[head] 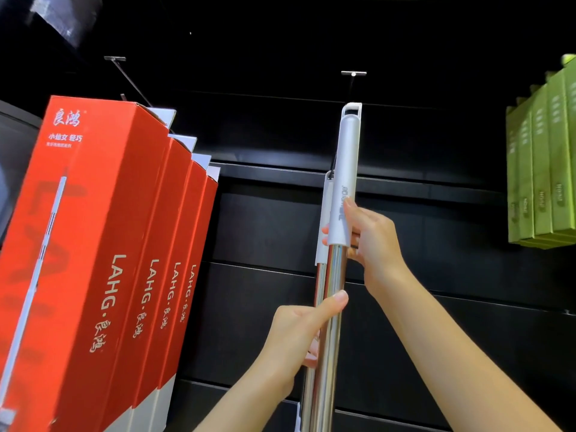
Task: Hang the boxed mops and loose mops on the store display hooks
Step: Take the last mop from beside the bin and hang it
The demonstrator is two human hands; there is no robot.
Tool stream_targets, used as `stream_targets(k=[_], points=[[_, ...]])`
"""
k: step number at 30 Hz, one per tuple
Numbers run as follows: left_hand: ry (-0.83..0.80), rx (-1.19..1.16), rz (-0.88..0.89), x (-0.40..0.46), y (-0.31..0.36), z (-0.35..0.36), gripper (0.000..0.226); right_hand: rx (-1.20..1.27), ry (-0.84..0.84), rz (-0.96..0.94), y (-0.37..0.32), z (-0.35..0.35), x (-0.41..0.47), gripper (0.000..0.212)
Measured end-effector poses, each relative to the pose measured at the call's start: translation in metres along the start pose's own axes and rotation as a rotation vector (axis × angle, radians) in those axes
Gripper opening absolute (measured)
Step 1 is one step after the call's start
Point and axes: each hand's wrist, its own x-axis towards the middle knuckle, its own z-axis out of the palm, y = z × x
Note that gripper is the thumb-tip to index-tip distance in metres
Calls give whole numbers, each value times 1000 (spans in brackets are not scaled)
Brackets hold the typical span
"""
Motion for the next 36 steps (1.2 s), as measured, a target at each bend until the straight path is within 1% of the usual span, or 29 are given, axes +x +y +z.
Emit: stream_targets(k=[3, 4, 5, 9, 13, 17, 20, 24, 27, 29, 31, 34, 36], points=[[3, 2, 29, 3, 4, 1, 58, 0, -21, -8, -4, -1, 6, 22], [11, 0, 33, 4, 5, 1, 57, 0, -28, -2, -5, -1, 7, 26], [23, -1, 34, 6, 5, 0, 59, 1, -34, 5, -6, -1, 9, 27], [44, 1, 17, 10, 1, 1, 70, -7, -43, 28, -1, -1, 11, 19], [48, 4, 13, 13, -3, -1, 69, 0, -49, 35, 3, 0, 11, 14], [43, 29, 27, 15, -7, -2, 65, -1, -50, 44, 5, -1, 13, 22], [53, 44, 29, 19, -10, -3, 69, -6, -52, 56, 7, -2, 16, 28], [85, 61, -19, 24, -23, -4, 74, -53, -58, 137, 24, -2, 16, 34], [104, 65, 9, 30, -30, -3, 85, -42, -29, 143, 33, 0, 21, 29], [122, 78, 15, 35, -32, -3, 83, -50, -18, 150, 35, 0, 25, 27], [117, 76, 0, 39, -36, -3, 80, -81, -27, 164, 39, -1, 28, 30], [122, 90, 6, 45, -43, -3, 91, -106, -29, 162, 45, -2, 31, 31], [126, 98, -2, 49, -46, -3, 89, -122, -28, 165, 48, -2, 33, 29]])
